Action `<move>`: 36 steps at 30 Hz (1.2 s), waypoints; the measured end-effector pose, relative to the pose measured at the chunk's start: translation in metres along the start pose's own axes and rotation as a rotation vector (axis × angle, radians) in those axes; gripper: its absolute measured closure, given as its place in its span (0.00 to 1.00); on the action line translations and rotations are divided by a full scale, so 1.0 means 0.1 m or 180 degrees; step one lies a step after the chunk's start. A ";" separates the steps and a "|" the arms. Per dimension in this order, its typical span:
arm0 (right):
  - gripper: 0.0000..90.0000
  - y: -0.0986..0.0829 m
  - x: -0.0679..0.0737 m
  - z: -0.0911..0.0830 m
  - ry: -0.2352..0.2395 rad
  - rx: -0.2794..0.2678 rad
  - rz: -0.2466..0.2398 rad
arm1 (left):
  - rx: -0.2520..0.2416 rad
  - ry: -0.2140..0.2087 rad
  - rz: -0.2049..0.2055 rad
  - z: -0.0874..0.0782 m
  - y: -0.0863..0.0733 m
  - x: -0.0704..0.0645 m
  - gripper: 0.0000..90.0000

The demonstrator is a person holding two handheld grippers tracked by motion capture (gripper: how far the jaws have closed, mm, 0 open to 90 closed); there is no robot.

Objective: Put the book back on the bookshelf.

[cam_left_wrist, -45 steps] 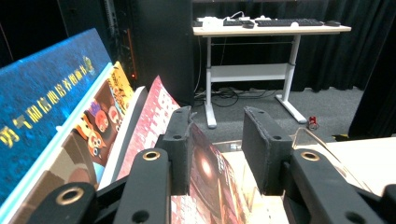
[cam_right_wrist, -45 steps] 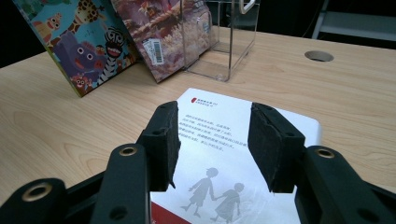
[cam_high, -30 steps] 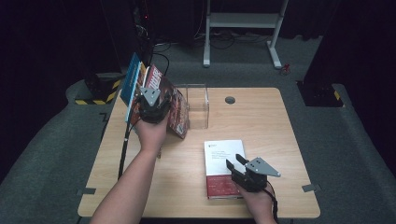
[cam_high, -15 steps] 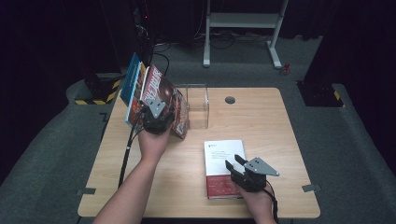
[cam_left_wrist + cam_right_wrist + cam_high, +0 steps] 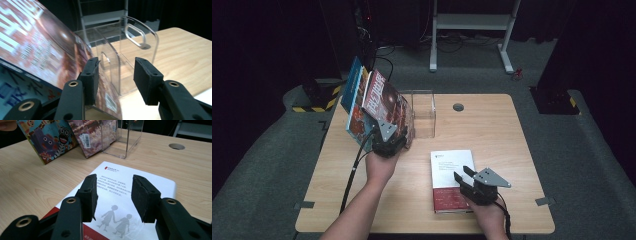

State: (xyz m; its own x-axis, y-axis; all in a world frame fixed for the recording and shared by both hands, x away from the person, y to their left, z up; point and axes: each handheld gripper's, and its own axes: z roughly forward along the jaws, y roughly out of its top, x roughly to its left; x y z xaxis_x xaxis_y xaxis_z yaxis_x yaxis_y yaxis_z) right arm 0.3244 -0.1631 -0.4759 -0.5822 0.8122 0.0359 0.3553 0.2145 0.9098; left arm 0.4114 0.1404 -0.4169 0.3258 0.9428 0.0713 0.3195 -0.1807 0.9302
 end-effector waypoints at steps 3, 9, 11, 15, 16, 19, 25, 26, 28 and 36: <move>0.62 -0.01 -0.01 0.00 -0.0035 0.0011 -0.0007 | 0.0043 -0.0085 0.0008 -0.01 -0.07 -0.03 0.61; 0.58 -0.02 -0.03 0.02 -0.0078 0.0071 -0.0026 | 0.0097 -0.0181 0.0042 -0.03 -0.22 -0.10 0.61; 0.56 -0.03 -0.04 0.02 -0.0099 0.0096 -0.0018 | 0.0123 -0.0205 0.0094 -0.03 -0.27 -0.13 0.61; 0.53 -0.03 -0.04 0.01 -0.0144 0.0086 -0.0032 | 0.0184 -0.0297 0.0141 -0.05 -0.36 -0.18 0.62; 0.53 -0.03 -0.04 0.01 -0.0153 0.0086 -0.0037 | 0.0191 -0.0312 0.0140 -0.05 -0.38 -0.19 0.63; 0.50 -0.04 -0.05 0.01 -0.0195 0.0074 -0.0075 | 0.0246 -0.0361 0.0131 -0.06 -0.45 -0.21 0.64; 0.49 -0.04 -0.07 0.00 -0.0223 0.0085 -0.0052 | 0.0427 -0.0397 0.0114 -0.08 -0.62 -0.24 0.65; 0.49 -0.05 -0.08 0.00 -0.0229 0.0100 -0.0042 | 0.0455 -0.0409 0.0134 -0.08 -0.65 -0.25 0.66; 0.49 -0.05 -0.08 0.01 -0.0220 0.0114 -0.0048 | 0.0509 -0.0465 0.0129 -0.09 -0.71 -0.25 0.66; 0.52 -0.06 -0.12 0.01 -0.0201 0.0168 -0.0044 | 0.0623 -0.0522 0.0230 -0.18 -0.88 -0.26 0.63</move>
State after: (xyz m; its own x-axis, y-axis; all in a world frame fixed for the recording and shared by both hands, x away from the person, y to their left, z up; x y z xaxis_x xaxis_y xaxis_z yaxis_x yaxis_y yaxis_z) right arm 0.3305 -0.1735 -0.4822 -0.5405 0.8413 -0.0042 0.3868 0.2529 0.8868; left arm 0.3588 0.1372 -0.4940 0.4888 0.8703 0.0606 0.4511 -0.3117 0.8363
